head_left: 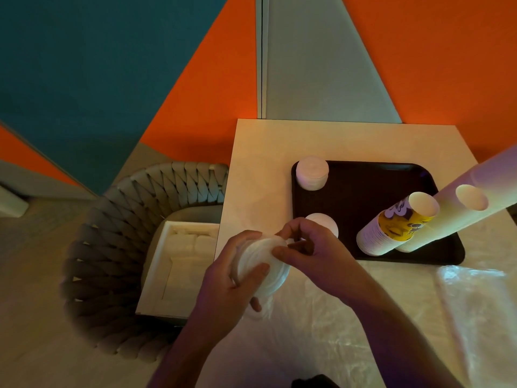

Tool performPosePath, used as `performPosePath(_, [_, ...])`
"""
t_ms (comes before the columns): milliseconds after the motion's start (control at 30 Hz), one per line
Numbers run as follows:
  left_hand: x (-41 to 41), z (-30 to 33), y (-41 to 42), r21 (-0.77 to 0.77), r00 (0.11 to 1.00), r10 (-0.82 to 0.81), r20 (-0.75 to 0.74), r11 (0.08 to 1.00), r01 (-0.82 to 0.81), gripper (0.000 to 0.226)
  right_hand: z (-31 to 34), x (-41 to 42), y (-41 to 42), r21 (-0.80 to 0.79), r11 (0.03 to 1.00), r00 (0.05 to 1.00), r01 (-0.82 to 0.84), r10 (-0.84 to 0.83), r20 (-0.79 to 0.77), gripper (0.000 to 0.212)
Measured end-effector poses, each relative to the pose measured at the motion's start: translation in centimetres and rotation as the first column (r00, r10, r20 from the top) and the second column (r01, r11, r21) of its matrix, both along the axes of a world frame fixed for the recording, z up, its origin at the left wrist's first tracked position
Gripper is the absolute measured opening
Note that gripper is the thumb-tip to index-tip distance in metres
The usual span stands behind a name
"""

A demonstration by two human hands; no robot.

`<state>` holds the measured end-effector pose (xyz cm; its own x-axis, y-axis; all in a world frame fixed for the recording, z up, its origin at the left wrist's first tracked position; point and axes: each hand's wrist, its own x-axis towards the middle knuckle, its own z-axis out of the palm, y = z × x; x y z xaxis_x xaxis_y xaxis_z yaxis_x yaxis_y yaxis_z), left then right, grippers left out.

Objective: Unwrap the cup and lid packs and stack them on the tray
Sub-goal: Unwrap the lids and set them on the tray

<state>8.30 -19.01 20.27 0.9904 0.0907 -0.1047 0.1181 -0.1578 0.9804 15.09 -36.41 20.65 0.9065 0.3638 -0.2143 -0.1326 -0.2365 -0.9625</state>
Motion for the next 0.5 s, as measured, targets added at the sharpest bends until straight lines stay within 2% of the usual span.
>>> performPosePath(133, [0.1,0.2,0.4,-0.06,0.999,0.021,-0.033,0.998,-0.023,0.032,0.3,0.1,-0.2,0.107,0.994,0.998,-0.012,0.018,-0.059,0.014])
performPosePath(300, [0.1,0.4,0.6,-0.161,1.0,0.011,-0.027,0.987,-0.015,0.008,0.0,0.0,-0.3,0.229,0.972,0.985,0.055,-0.014,-0.174,0.01])
performPosePath(400, [0.2,0.6,0.6,-0.212,0.999,-0.004,-0.051,0.977,-0.007,0.006,-0.2,-0.1,-0.1,0.286,0.949,0.969,0.131,-0.062,-0.24,0.019])
performPosePath(500, [0.3,0.4,0.9,-0.224,0.997,-0.018,-0.069,0.975,0.002,0.018,-0.7,0.1,-0.1,0.269,0.94,0.95,0.211,-0.132,-0.283,0.02])
